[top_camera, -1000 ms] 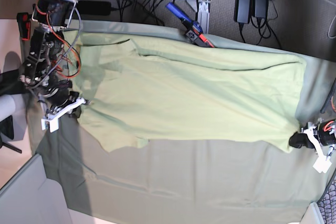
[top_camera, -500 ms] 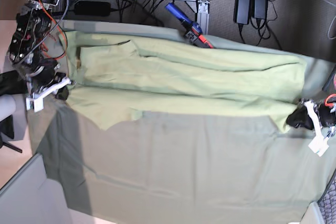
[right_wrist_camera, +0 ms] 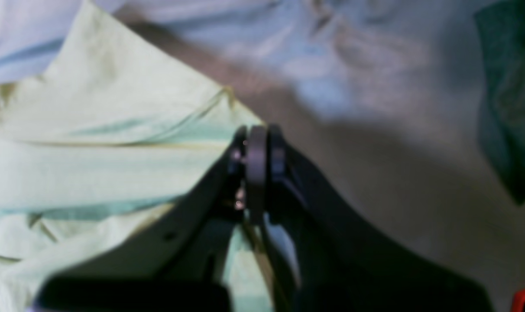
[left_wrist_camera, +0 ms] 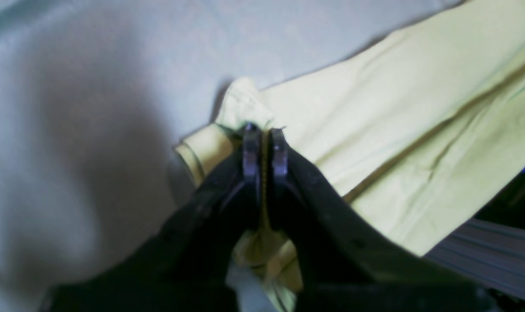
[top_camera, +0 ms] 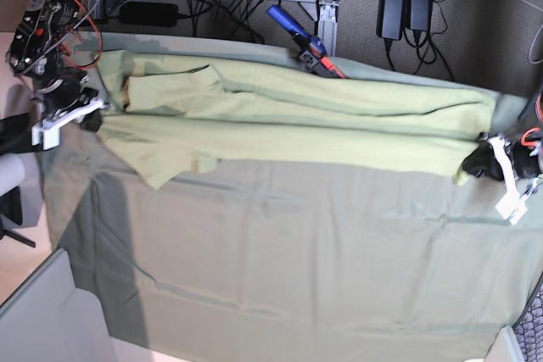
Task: Fold the T-shirt properly
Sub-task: 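Fold the held edge over toward the first fold, then grasp both ends of the folded strip with the grippers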
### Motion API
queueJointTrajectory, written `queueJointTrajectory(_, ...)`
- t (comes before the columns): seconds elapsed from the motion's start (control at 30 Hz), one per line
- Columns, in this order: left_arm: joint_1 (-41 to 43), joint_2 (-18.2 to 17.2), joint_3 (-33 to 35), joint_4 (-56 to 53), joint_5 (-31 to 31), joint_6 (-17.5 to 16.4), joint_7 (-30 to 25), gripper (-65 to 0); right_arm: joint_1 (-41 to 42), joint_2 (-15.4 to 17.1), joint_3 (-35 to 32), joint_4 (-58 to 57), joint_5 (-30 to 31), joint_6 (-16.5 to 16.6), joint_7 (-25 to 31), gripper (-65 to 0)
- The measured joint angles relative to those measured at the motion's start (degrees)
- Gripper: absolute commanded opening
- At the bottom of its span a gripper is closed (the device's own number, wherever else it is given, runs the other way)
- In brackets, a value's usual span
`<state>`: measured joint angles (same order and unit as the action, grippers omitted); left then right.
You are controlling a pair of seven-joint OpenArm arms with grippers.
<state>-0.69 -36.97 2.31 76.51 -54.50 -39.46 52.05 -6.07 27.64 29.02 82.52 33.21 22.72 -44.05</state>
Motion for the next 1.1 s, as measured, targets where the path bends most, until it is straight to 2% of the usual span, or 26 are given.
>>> queueJointTrajectory(0.1, 0.7, 0.0, 0.0, 0.0, 0.9, 0.0, -0.7, -65.0, -0.8, -0.5, 0.0, 0.0, -0.2, 0.0, 0.2, -35.8)
queueJointTrajectory(0.13, 0.8, 0.0, 0.0, 0.0, 1.1, 0.0, -0.8, -65.0, -1.0, -0.9, 0.0, 0.0, -0.2, 0.0, 0.4, -29.4)
queueJointTrajectory(0.17, 0.8, 0.0, 0.0, 0.0, 1.1, 0.0, -0.9, -65.0, -1.0, -1.2, 0.2, 0.0, -0.2, 0.0, 0.4, -26.7)
queueJointTrajectory(0.3, 0.8, 0.2, 0.0, 0.0, 1.3, 0.0, -1.1, -65.0, -0.9, -3.5, 2.3, 0.0, 0.6, 0.0, 0.7, -26.6)
queueJointTrajectory(0.47, 0.8, 0.2, 0.0, 0.0, 1.3, 0.0, -1.1, -65.0, -0.5, -7.5, 10.2, 3.5, 3.4, 0.0, 0.7, -26.6)
queueJointTrajectory(0.63, 0.8, 0.1, 0.0, 0.0, 1.3, 0.0, -1.1, -65.0, 4.5, -7.8, 10.0, 5.0, 3.1, 0.0, 0.8, -26.6)
queueJointTrajectory(0.73, 0.8, 0.1, 0.0, 0.0, 1.3, 0.0, -1.1, -65.0, 7.1, -7.8, 6.7, 4.9, 1.4, 0.0, 1.2, -26.6)
queueJointTrajectory(0.9, 0.8, 0.1, 0.0, 0.0, 1.6, 0.0, -2.7, -65.0, 11.7, -7.6, -4.9, -1.5, -7.8, 0.0, 4.6, -26.6)
queueJointTrajectory(1.1, 0.8, 0.2, 0.0, 0.0, 2.6, 0.0, -3.0, -65.0, 13.5, -7.7, -18.0, -6.5, -10.9, 0.0, 6.2, -28.0)
